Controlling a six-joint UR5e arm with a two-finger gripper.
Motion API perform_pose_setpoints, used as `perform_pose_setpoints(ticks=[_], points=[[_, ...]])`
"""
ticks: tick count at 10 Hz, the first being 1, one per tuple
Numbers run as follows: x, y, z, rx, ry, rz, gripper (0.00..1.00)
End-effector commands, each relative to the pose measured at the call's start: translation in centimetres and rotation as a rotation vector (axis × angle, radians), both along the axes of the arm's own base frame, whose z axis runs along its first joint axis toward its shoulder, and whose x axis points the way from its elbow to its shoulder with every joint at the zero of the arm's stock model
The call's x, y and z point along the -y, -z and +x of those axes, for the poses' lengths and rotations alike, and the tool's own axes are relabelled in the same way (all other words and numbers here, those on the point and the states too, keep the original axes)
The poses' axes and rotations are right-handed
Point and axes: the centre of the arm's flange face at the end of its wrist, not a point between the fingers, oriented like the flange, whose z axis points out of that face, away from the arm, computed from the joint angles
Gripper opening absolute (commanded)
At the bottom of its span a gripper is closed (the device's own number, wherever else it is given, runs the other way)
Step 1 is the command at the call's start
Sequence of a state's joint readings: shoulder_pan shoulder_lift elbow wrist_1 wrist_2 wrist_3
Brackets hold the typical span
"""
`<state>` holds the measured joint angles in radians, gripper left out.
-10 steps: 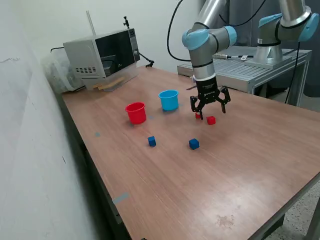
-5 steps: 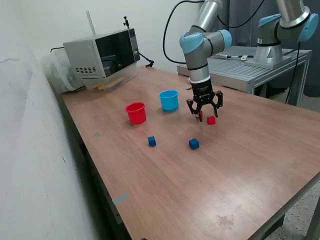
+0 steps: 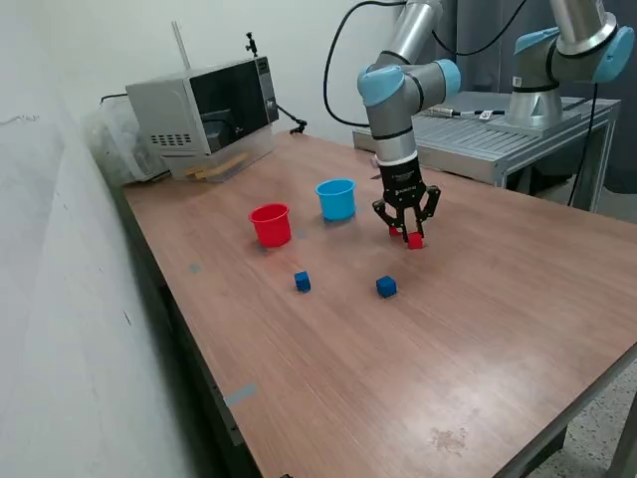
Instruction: Place red objects in the red bin, and blue objects in the blue bin.
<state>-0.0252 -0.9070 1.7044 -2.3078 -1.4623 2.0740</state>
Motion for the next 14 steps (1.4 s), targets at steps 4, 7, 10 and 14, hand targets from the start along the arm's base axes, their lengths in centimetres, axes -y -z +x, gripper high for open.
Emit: perform_pose_setpoints(ticks=[4, 7, 10, 14], points=[[-5.2, -14.4, -4.2, -0.238, 0.230, 0.033, 0.00], [-9.9, -20.3, -9.0, -0.352, 0.555, 0.018, 0.00], [-11.3, -17.7, -13.4, -0.354, 0.817, 0.050, 0.00], [-19.2, -13.3, -15.4, -0.321, 0.992, 0.096, 0.00]])
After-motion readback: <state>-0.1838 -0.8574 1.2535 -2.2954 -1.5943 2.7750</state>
